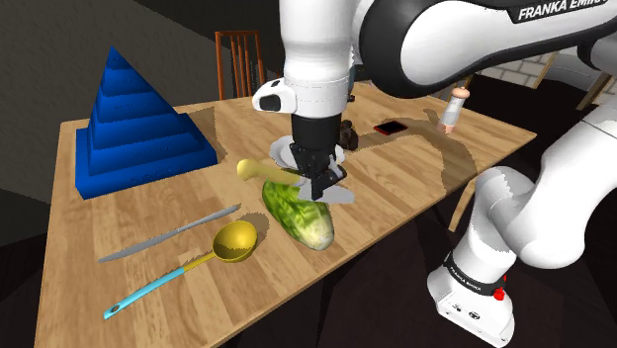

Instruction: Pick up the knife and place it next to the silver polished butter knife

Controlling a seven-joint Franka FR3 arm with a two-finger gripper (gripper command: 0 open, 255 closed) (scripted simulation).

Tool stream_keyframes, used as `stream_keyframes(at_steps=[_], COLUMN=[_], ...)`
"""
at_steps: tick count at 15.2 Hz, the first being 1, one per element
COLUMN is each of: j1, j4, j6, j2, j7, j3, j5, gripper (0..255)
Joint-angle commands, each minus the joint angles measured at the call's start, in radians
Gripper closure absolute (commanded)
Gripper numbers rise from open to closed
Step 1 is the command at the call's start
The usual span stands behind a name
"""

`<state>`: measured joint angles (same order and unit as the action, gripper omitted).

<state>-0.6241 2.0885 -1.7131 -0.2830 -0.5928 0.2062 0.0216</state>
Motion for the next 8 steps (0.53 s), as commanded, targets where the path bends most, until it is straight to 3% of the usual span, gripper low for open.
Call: stream_keyframes(at_steps=[1,8], j1=[-0.011,-0.062], j4=[-0.064,-0.327], j6=[0.003,0.038], j2=[0.062,0.300], j7=[0.043,0.191], j3=[0.028,0.110], j5=[-0.001,-0.044], gripper=[255,255])
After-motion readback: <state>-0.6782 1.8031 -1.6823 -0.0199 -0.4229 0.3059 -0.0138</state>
